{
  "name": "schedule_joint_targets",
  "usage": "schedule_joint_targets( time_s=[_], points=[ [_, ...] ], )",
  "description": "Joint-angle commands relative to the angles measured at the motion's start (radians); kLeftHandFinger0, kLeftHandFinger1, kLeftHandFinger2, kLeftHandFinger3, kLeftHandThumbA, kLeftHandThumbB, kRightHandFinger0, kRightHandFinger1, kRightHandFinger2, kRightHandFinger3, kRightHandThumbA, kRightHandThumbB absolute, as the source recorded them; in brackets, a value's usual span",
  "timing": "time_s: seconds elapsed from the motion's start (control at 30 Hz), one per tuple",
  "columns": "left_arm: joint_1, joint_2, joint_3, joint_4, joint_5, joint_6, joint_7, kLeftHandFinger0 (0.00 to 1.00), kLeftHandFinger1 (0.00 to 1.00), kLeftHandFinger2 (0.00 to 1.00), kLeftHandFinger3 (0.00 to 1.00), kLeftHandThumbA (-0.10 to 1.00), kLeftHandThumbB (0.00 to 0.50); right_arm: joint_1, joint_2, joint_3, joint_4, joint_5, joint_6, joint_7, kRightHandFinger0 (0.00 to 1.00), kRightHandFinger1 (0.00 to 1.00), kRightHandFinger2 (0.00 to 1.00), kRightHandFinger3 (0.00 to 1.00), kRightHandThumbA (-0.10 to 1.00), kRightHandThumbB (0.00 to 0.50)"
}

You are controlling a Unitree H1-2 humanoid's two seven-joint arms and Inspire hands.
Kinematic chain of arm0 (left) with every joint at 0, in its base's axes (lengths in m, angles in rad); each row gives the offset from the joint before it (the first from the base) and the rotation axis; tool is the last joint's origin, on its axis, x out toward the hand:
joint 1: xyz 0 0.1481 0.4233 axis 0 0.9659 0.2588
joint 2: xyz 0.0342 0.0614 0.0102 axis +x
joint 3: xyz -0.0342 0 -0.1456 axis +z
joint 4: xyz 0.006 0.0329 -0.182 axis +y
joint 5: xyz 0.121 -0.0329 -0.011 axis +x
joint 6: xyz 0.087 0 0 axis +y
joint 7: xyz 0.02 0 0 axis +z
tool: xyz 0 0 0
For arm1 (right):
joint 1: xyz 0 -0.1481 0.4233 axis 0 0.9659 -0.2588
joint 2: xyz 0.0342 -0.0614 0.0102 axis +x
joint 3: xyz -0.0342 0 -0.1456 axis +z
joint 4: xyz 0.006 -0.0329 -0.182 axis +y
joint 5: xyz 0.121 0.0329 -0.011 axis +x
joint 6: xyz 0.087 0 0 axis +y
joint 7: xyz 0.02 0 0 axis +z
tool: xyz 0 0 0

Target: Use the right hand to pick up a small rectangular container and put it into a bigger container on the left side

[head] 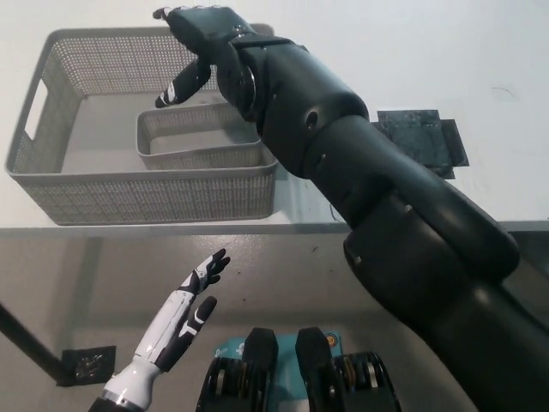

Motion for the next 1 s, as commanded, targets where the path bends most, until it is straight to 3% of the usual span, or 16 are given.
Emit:
schedule_joint_targets(
  time_s=[0.0,0.17,0.23,0.27,0.3,0.43,0.53,0.6,0.73,0.8,0.87,0.97],
  points=[
    [-0.009,0.018,-0.003,-0.023,0.002,-0.009,-0.012,1.0,1.0,1.0,1.0,1.0,0.302,-0.155,-0.029,-0.055,-0.036,0.068,-0.059,0.033,1.0,1.0,1.0,1.0,1.0,0.5],
    [-0.018,0.02,-0.004,-0.02,-0.003,-0.004,-0.017,1.0,1.0,1.0,1.0,0.99,0.301,-0.261,-0.132,-0.156,-0.075,0.147,-0.179,-0.01,1.0,1.0,1.0,1.0,1.0,0.5],
    [-0.028,0.023,-0.001,-0.018,-0.001,-0.003,-0.017,1.0,1.0,1.0,1.0,0.99,0.302,-0.313,-0.192,-0.188,-0.098,0.164,-0.178,0.011,1.0,1.0,1.0,1.0,1.0,0.491],
    [-0.028,0.027,0.002,-0.017,-0.004,-0.008,-0.017,1.0,1.0,1.0,1.0,0.99,0.299,-0.33,-0.241,-0.204,-0.125,0.168,-0.213,0.017,1.0,1.0,1.0,1.0,1.0,0.439],
    [-0.031,0.028,0.003,-0.013,-0.004,-0.013,-0.015,1.0,1.0,1.0,1.0,0.99,0.298,-0.335,-0.262,-0.209,-0.135,0.169,-0.235,0.014,1.0,1.0,1.0,1.0,1.0,0.436],
    [-0.033,0.027,0.006,-0.006,-0.009,-0.014,-0.014,1.0,1.0,1.0,1.0,0.99,0.3,-0.316,-0.399,-0.272,-0.257,0.205,-0.24,0.059,1.0,1.0,1.0,1.0,1.0,0.438],
    [-0.026,0.021,0.005,-0.013,-0.005,0.001,-0.01,1.0,1.0,1.0,1.0,1.0,0.314,-0.197,-0.483,-0.417,-0.502,0.354,-0.163,0.133,1.0,1.0,1.0,1.0,1.0,0.418],
    [-0.027,0.017,0.004,-0.007,0.0,-0.006,-0.006,1.0,1.0,1.0,1.0,1.0,0.313,-0.064,-0.53,-0.523,-0.745,0.462,-0.072,0.176,1.0,1.0,1.0,1.0,1.0,0.44],
    [-0.03,0.017,0.006,-0.006,0.002,-0.011,-0.002,1.0,1.0,1.0,1.0,1.0,0.306,0.166,-0.562,-0.644,-1.161,0.623,0.019,0.196,1.0,1.0,1.0,1.0,1.0,0.373],
    [-0.036,0.016,0.006,-0.001,0.002,-0.016,-0.001,1.0,1.0,1.0,1.0,1.0,0.304,0.254,-0.573,-0.673,-1.316,0.666,0.048,0.194,1.0,1.0,1.0,1.0,1.0,0.383],
    [-0.037,0.021,0.008,0.002,-0.002,-0.022,-0.003,1.0,1.0,1.0,1.0,1.0,0.299,0.429,-0.554,-0.723,-1.612,0.815,0.122,0.174,1.0,1.0,1.0,1.0,1.0,0.384],
    [-0.045,0.016,0.009,0.016,-0.006,-0.024,-0.001,1.0,1.0,1.0,1.0,1.0,0.288,0.597,-0.531,-0.694,-1.954,0.833,0.186,0.1,1.0,1.0,1.0,1.0,1.0,0.42]
  ],
)
